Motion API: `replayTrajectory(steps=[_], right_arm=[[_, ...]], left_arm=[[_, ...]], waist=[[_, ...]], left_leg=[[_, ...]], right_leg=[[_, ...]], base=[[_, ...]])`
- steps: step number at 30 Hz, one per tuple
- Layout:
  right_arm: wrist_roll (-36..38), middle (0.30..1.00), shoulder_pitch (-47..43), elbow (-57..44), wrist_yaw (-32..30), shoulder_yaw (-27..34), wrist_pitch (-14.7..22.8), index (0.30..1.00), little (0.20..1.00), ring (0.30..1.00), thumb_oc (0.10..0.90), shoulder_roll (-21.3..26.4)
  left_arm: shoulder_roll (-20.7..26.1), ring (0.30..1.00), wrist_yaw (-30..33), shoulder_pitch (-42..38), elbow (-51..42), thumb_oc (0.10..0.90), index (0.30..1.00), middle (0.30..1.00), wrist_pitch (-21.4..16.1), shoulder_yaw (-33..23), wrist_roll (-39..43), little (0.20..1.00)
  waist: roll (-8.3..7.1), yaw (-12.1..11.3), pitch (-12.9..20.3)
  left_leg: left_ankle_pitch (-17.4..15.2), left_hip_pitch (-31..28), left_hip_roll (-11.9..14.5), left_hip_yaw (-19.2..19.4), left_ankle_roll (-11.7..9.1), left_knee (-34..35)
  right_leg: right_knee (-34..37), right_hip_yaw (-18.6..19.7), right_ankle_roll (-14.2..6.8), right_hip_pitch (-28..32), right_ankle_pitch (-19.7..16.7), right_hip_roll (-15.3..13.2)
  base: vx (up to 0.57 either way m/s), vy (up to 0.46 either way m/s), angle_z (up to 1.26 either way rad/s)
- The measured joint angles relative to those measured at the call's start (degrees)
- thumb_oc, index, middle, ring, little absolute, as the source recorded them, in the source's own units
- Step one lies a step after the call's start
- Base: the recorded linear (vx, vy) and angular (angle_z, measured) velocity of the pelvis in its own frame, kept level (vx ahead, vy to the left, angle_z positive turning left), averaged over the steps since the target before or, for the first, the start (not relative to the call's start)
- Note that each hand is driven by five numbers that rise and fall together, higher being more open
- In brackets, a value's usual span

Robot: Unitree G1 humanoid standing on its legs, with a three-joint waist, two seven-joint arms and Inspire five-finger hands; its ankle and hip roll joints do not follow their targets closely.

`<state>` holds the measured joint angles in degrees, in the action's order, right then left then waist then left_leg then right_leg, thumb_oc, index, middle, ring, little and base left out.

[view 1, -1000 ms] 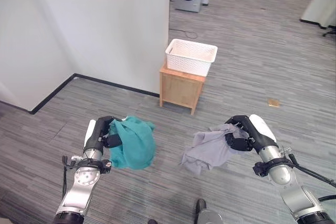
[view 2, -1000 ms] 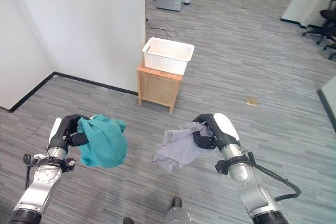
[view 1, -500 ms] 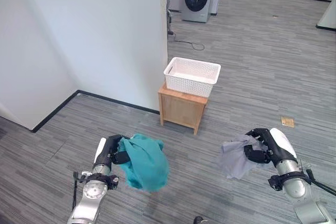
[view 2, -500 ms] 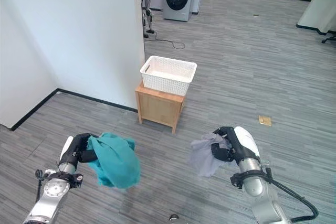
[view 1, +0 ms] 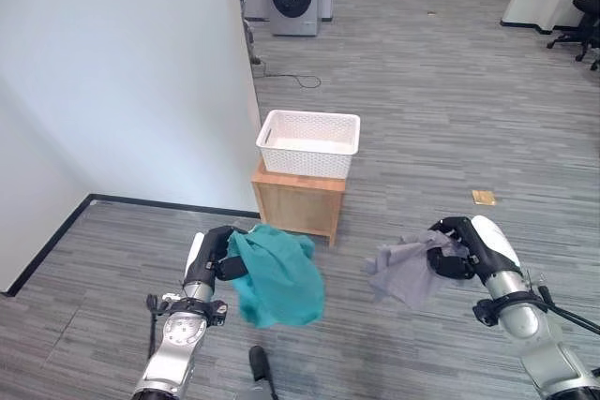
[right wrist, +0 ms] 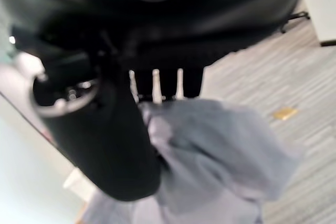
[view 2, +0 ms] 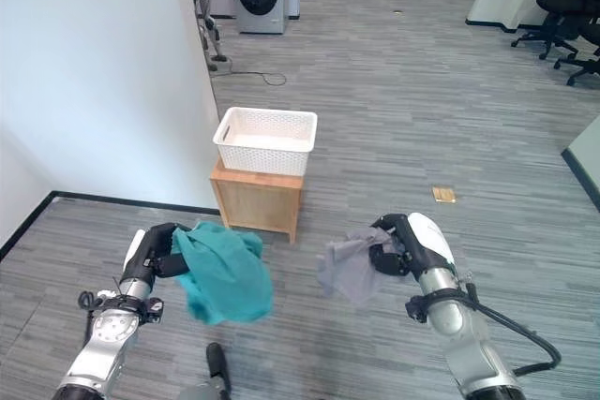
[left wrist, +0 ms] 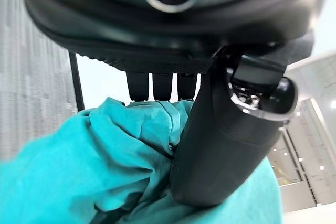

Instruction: Pick up bed clothes into laundry basket.

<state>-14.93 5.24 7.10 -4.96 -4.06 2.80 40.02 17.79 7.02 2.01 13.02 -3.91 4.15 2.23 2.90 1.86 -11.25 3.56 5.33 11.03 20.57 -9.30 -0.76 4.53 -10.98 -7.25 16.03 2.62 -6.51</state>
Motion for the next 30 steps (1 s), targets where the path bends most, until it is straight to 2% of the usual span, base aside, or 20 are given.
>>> replayTrajectory(steps=[1, 2, 3, 5, 7, 8, 10, 11, 12, 14, 15, 17, 19, 20, 21, 22, 23, 24, 28, 30], right_arm=[[-0.01, 0.3, -0.35, -1.35, 0.91, -1.06, 0.02, 0.3, 0.3, 0.3, 0.4, -0.7], [-0.01, 0.3, -0.35, -1.67, 0.92, -1.3, 0.27, 0.3, 0.3, 0.3, 0.4, -0.76], [-0.04, 0.3, -0.93, -1.99, 1.03, -1.53, 0.4, 0.3, 0.3, 0.3, 0.4, -1.21], [-0.32, 0.3, -0.86, -2.01, 1.37, -2.9, 0.4, 0.3, 0.3, 0.3, 0.4, -2.86], [-0.9, 0.3, -1.03, -1.88, 1.77, -3.76, 0.4, 0.3, 0.3, 0.3, 0.4, -4.06], [-1.23, 0.3, -1.55, -1.42, 1.87, -4.45, 0.34, 0.3, 0.3, 0.3, 0.4, -4.16], [-2.64, 0.3, -1.56, -1.14, 2.9, -5.54, -0.06, 0.3, 0.3, 0.3, 0.4, -4.64], [-2.72, 0.3, -1.7, -1.21, 2.91, -5.56, -0.03, 0.3, 0.3, 0.3, 0.4, -4.69], [-2.94, 0.3, -3.17, -1.3, 2.88, -5.47, -0.09, 0.3, 0.3, 0.3, 0.4, -4.64], [-2.98, 0.3, -4.35, -2.15, 2.82, -5.44, -0.02, 0.3, 0.3, 0.3, 0.4, -4.66], [-2.98, 0.3, -5.33, -3.42, 2.75, -5.5, 0.0, 0.3, 0.3, 0.3, 0.4, -4.33], [-2.97, 0.3, -6.73, -4.66, 2.74, -5.37, 0.53, 0.3, 0.3, 0.3, 0.4, -3.44], [-2.95, 0.3, -6.46, -5.39, 2.74, -5.18, 0.61, 0.3, 0.3, 0.3, 0.4, -3.31], [-2.94, 0.3, -6.42, -5.38, 2.65, -5.12, 0.62, 0.3, 0.3, 0.3, 0.4, -3.38], [-2.93, 0.3, -6.23, -5.32, 2.4, -5.09, 0.63, 0.3, 0.3, 0.3, 0.4, -3.39], [-2.93, 0.3, -5.5, -5.33, 2.06, -4.5, 0.66, 0.3, 0.3, 0.3, 0.4, -3.53], [-2.94, 0.3, -4.92, -5.25, 1.96, -3.98, 0.61, 0.3, 0.3, 0.3, 0.4, -3.53], [-2.99, 0.3, -3.69, -5.03, 1.83, -2.7, 0.46, 0.3, 0.3, 0.3, 0.4, -3.47], [-3.6, 0.3, -3.44, -3.16, 0.64, 1.0, 0.12, 0.3, 0.3, 0.3, 0.4, -2.71], [-4.03, 0.3, -3.07, -1.0, 0.61, 1.69, -1.18, 0.3, 0.3, 0.3, 0.4, -2.65]], left_arm=[[2.84, 0.3, 0.24, 0.37, -0.82, 0.4, 0.3, 0.3, 0.23, -0.11, -0.03, 0.3], [3.37, 0.3, 0.17, 0.39, -0.76, 0.4, 0.3, 0.3, 0.47, -0.07, -0.02, 0.3], [3.51, 0.3, 0.02, 1.87, -1.67, 0.4, 0.3, 0.3, 0.37, -0.35, 0.0, 0.3], [4.0, 0.3, -0.16, 3.87, -2.53, 0.4, 0.3, 0.3, 0.25, -0.28, 0.0, 0.3], [3.98, 0.3, -0.55, 3.87, -2.73, 0.4, 0.3, 0.3, 0.3, -0.03, -0.01, 0.3], [3.8, 0.3, -0.6, 3.81, -2.65, 0.4, 0.3, 0.3, 0.52, 0.11, 0.0, 0.3], [4.48, 0.3, -1.89, 3.85, -2.54, 0.4, 0.3, 0.3, 1.35, 2.98, -0.03, 0.3], [4.58, 0.3, -2.02, 3.8, -2.5, 0.4, 0.3, 0.3, 1.42, 3.45, -0.03, 0.3], [4.82, 0.3, -2.12, 3.67, -2.36, 0.4, 0.3, 0.3, 1.64, 4.66, -0.04, 0.3], [5.52, 0.3, -2.63, 3.61, -2.35, 0.4, 0.3, 0.3, 1.79, 5.13, -0.05, 0.3], [5.57, 0.3, -2.6, 3.12, -2.43, 0.4, 0.3, 0.3, 1.81, 4.87, -0.02, 0.3], [5.34, 0.3, -2.53, 1.78, -2.65, 0.4, 0.3, 0.3, 1.79, 4.62, 0.01, 0.3], [5.11, 0.3, -2.55, 1.15, -2.87, 0.4, 0.3, 0.3, 1.62, 4.32, 0.04, 0.3], [5.06, 0.3, -2.54, 1.17, -2.9, 0.4, 0.3, 0.3, 1.5, 3.98, 0.04, 0.3], [5.1, 0.3, -2.56, 1.11, -2.73, 0.4, 0.3, 0.3, 1.51, 3.88, 0.05, 0.3], [5.45, 0.3, -2.56, 0.9, -2.67, 0.4, 0.3, 0.3, 1.36, 3.84, 0.07, 0.3], [5.3, 0.3, -2.59, 0.91, -2.58, 0.4, 0.3, 0.3, 1.36, 3.85, 0.06, 0.3], [5.12, 0.3, -2.6, 1.2, -2.6, 0.4, 0.3, 0.3, 1.33, 3.84, 0.06, 0.3], [3.4, 0.3, -2.8, 1.53, -2.61, 0.4, 0.3, 0.3, 0.6, 2.69, 0.01, 0.3], [2.65, 0.3, -2.92, 1.86, -2.41, 0.4, 0.3, 0.3, 0.36, 2.53, 0.02, 0.3]], waist=[[-2.38, 0.52, -0.31], [-3.09, 0.72, -0.42], [-3.29, -0.27, -0.4], [-5.37, -2.0, 1.17], [-5.95, -3.03, 1.9], [-5.79, -3.57, 1.93], [-5.48, -3.4, 2.36], [-5.92, -3.11, 2.51], [-6.0, -2.32, 2.16], [-5.94, -1.65, 2.1], [-4.66, -0.6, 1.78], [-2.46, 0.35, 0.65], [-2.1, 2.02, 0.45], [-2.54, 1.96, 0.52], [-2.83, 2.2, 0.54], [-3.9, 2.36, 0.51], [-4.0, 2.67, 0.53], [-3.53, 2.92, 0.73], [0.51, 2.69, 0.33], [0.59, 3.63, -0.02]], left_leg=[[0.3, -1.66, -0.83, 6.53, 0.3, -0.37], [0.92, -2.64, -1.45, 8.2, 1.16, -0.72], [3.67, -4.78, -2.58, 9.57, 3.59, -0.99], [2.89, -6.12, -5.13, 10.43, 5.01, -0.83], [2.57, -6.36, -6.08, 10.4, 9.32, 0.43], [2.68, -6.84, -6.06, 10.17, 9.39, 1.5], [4.74, -10.0, -5.94, 9.66, 11.8, 5.28], [4.04, -10.59, -6.7, 9.15, 12.31, 5.69], [3.09, -12.08, -7.88, 9.06, 12.44, 5.99], [1.03, -13.38, -9.44, 8.76, 13.52, 6.18], [0.36, -13.78, -9.29, 7.75, 13.68, 6.22], [0.33, -13.4, -8.08, 7.0, 12.92, 6.15], [0.04, -13.36, -7.54, 3.9, 12.06, 6.17], [0.16, -13.58, -7.43, 2.77, 11.11, 6.19], [0.11, -13.68, -7.29, 1.33, 10.53, 5.93], [-0.05, -13.85, -7.31, -0.31, 8.99, 6.23], [-0.07, -14.03, -7.07, -1.47, 8.36, 6.23], [-0.12, -14.48, -5.73, -2.12, 5.66, 6.25], [1.15, -16.01, -0.93, -1.25, 1.7, 6.18], [1.1, -18.23, -0.11, -1.65, 1.17, 5.44]], right_leg=[[-1.4, -0.16, 0.08, 0.98, 2.02, 0.25], [0.32, 0.0, 0.08, 2.81, 2.18, -0.27], [1.2, 0.79, -0.65, 4.92, 3.24, -2.47], [1.03, 1.58, -0.75, 5.42, 5.07, -4.84], [-1.86, 1.91, -3.58, 4.03, 3.3, -5.29], [-5.24, 1.86, -4.16, 2.12, 4.03, -5.21], [-24.05, 0.65, -7.97, -5.39, 6.36, -6.57], [-28.18, 0.43, -7.96, -6.92, 6.29, -7.49], [-41.89, 0.03, -8.41, -12.98, 4.84, -11.02], [-48.37, -1.26, -7.9, -18.25, 6.05, -15.21], [-45.66, -3.28, -7.83, -20.79, 6.78, -16.25], [-34.57, -4.39, -5.91, -22.94, 6.77, -14.0], [-15.78, -4.02, -3.82, -21.45, 3.35, -10.51], [-5.21, -3.0, -2.85, -19.93, -1.57, -8.09], [-0.03, -2.18, -2.62, -19.36, -4.36, -6.8], [1.34, -0.94, -2.0, -18.74, -7.42, -6.11], [1.37, -0.56, -2.08, -18.2, -10.28, -5.93], [1.28, -1.45, -1.93, -17.1, -13.5, -4.86], [0.88, -4.95, 1.44, -14.28, -13.44, -0.81], [1.28, -6.09, 1.7, -10.87, -12.24, -0.16]], base=[[0.85, 0.018, -0.06], [0.62, 0.016, -0.22], [0.56, -0.012, -0.32], [0.57, -0.013, -0.44], [0.55, 0.042, -0.14], [0.46, 0.093, -0.13], [0.35, 0.099, 0.14], [0.5, 0.088, 0.34], [0.27, 0.04, 0.22], [0.33, -0.049, 0.13], [0.28, -0.131, 0.15], [0.25, -0.197, 0.44], [0.25, -0.251, 0.71], [0.19, -0.266, 0.51], [0.35, -0.374, 0.76], [0.27, -0.279, 0.79], [0.27, -0.303, 0.92], [0.16, -0.196, 0.73], [0.28, -0.332, 0.29], [0.25, -0.399, 0.33]])
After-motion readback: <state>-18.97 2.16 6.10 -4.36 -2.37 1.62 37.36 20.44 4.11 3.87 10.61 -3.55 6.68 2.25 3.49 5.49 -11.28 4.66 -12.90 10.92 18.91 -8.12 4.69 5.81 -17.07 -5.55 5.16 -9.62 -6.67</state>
